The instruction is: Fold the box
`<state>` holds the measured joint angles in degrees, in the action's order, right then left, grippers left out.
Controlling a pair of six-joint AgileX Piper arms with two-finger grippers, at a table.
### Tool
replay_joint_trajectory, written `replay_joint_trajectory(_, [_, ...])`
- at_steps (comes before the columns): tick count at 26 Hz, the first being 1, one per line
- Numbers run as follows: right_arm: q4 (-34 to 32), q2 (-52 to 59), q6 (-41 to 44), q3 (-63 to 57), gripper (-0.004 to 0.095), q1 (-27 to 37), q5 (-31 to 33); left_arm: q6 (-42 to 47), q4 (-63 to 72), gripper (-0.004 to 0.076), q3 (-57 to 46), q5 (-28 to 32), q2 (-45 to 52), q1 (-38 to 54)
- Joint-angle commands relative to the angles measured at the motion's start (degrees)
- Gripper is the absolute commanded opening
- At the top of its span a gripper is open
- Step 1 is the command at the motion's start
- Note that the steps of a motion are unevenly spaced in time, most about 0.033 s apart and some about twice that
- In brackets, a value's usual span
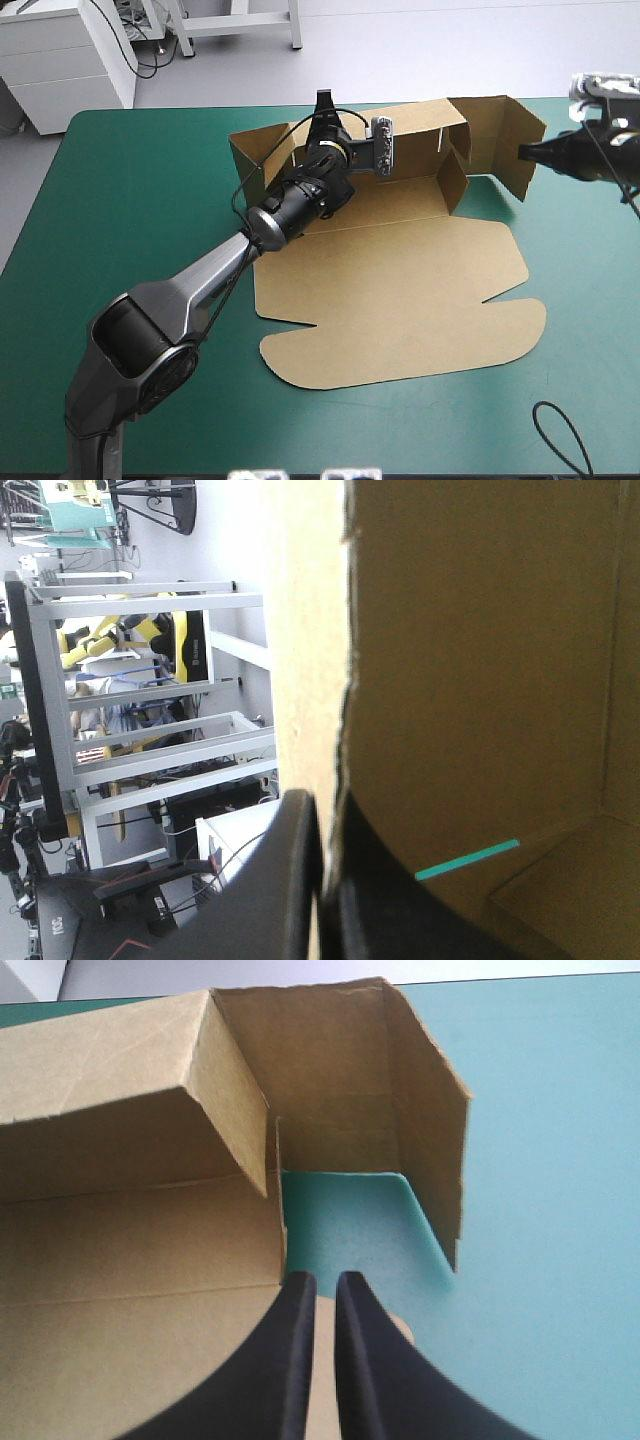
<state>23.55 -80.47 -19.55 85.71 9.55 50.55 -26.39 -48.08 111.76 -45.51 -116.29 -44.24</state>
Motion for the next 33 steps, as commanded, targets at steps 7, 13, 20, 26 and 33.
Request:
replay_joint_trajectory(7, [8.3, -21.0, -0.9, 29.0, 0.0065, -3.3, 4.8, 2.9, -0.5, -0.0008, 1.0, 0.4, 2.3, -0.3])
replay_joint_trajectory(13, [3.2, -29.6, 1.4, 38.3, -0.0004, -8.9, 2.1, 4.5, -0.4, -0.0008, 1.0, -6.4, 2.3, -0.5])
replay_joint_trajectory(20, [-1.8, -31.3, 6.2, 38.4, -0.0004, -9.7, 1.3, 6.1, -0.1, -0.0008, 1.0, -7.3, 2.3, -0.5])
replay_joint_trajectory(26, [-3.5, -33.1, 6.7, 38.4, -0.0004, -9.7, 3.2, 6.1, 0.6, -0.0008, 1.0, -6.7, 2.3, -0.5])
replay_joint_trajectory(33, [-7.9, -33.5, 6.5, 38.4, -0.0004, -9.7, 9.6, 6.1, 0.6, -0.0008, 1.0, -7.1, 2.3, -0.5])
